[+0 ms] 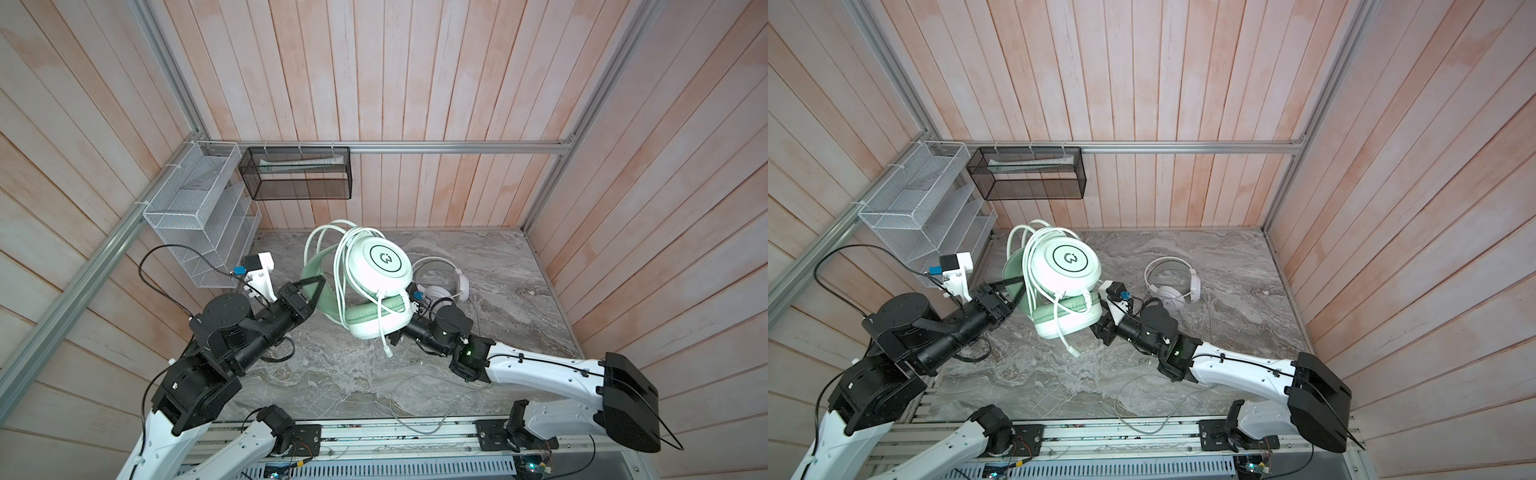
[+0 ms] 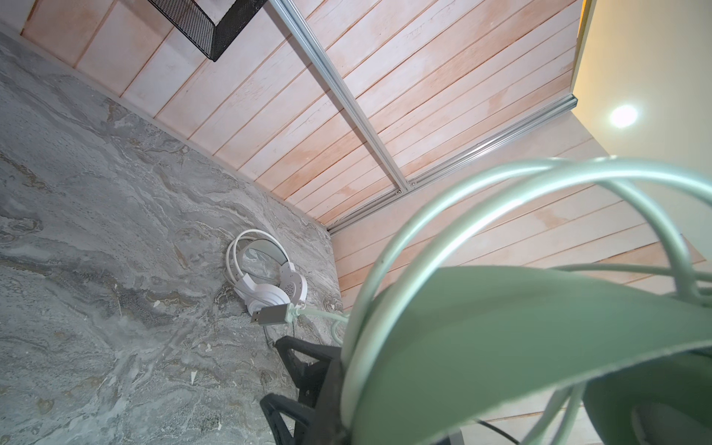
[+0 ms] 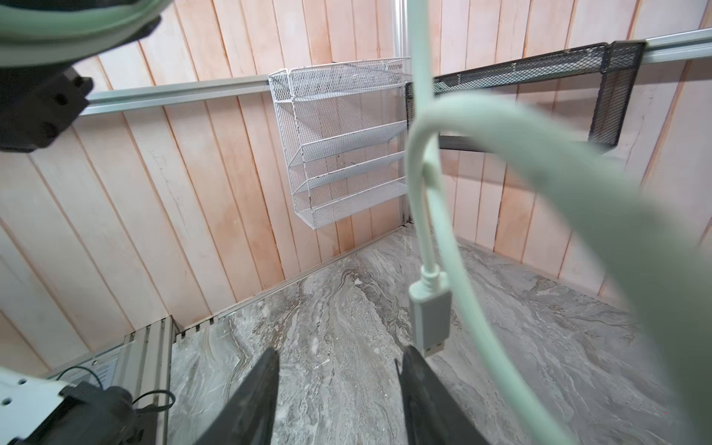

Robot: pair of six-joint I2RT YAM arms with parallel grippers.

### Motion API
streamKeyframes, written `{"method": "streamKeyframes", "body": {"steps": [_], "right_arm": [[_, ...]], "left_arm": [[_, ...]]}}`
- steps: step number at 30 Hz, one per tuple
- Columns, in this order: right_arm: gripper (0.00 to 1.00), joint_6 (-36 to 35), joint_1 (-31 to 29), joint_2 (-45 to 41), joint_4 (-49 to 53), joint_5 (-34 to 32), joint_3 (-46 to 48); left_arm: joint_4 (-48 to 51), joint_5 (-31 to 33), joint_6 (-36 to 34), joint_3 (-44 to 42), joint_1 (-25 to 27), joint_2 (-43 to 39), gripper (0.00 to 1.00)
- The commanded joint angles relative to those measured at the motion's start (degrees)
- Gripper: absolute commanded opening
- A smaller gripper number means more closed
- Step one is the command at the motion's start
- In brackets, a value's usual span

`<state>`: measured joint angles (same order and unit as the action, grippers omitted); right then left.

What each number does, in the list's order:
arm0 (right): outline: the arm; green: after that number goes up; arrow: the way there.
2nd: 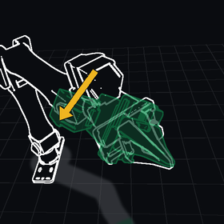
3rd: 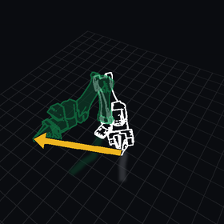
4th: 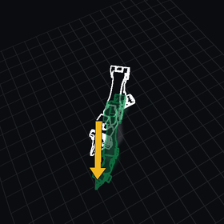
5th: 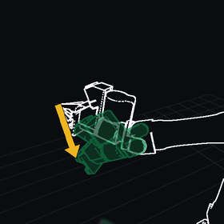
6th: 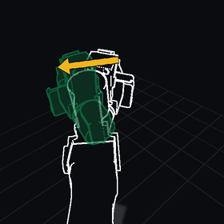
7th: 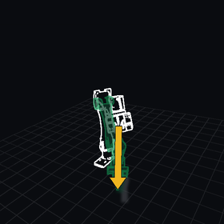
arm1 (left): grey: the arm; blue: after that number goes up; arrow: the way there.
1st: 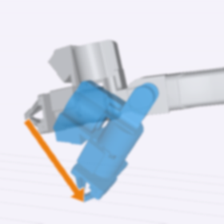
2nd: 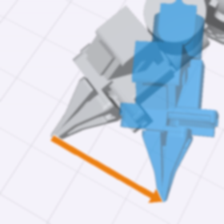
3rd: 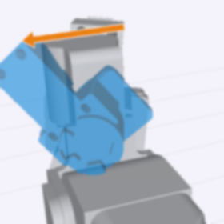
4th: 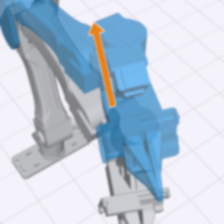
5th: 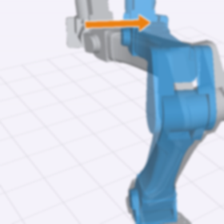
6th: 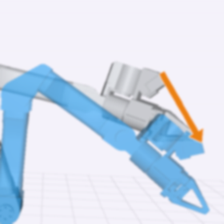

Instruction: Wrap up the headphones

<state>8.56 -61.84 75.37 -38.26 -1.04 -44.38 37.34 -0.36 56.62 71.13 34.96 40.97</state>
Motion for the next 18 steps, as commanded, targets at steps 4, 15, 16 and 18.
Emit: {"method": "streamKeyframes", "body": {"steps": [4,15,16,18], "right_arm": [[0.52,-0.39,-0.45,3.72,-2.21,-8.89,-3.88],[0.48,-2.27,-3.17,8.17,-3.39,-10.71,-8.13],[0.48,-2.31,-3.17,8.21,-3.24,-11.66,-8.2],[0.48,-2.67,-3.11,8.2,-3.56,-12.73,-8.32]], "left_arm": [[-6.01,-0.9,2.31,-0.12,0.11,-1.37,0.0],[-5.53,-0.17,1.56,-0.44,0.11,-1.92,0.0],[-5.67,-0.16,1.64,-0.53,0.11,-1.94,0.0],[-5.83,-0.25,1.72,-0.68,0.11,-1.99,0.0]]}}
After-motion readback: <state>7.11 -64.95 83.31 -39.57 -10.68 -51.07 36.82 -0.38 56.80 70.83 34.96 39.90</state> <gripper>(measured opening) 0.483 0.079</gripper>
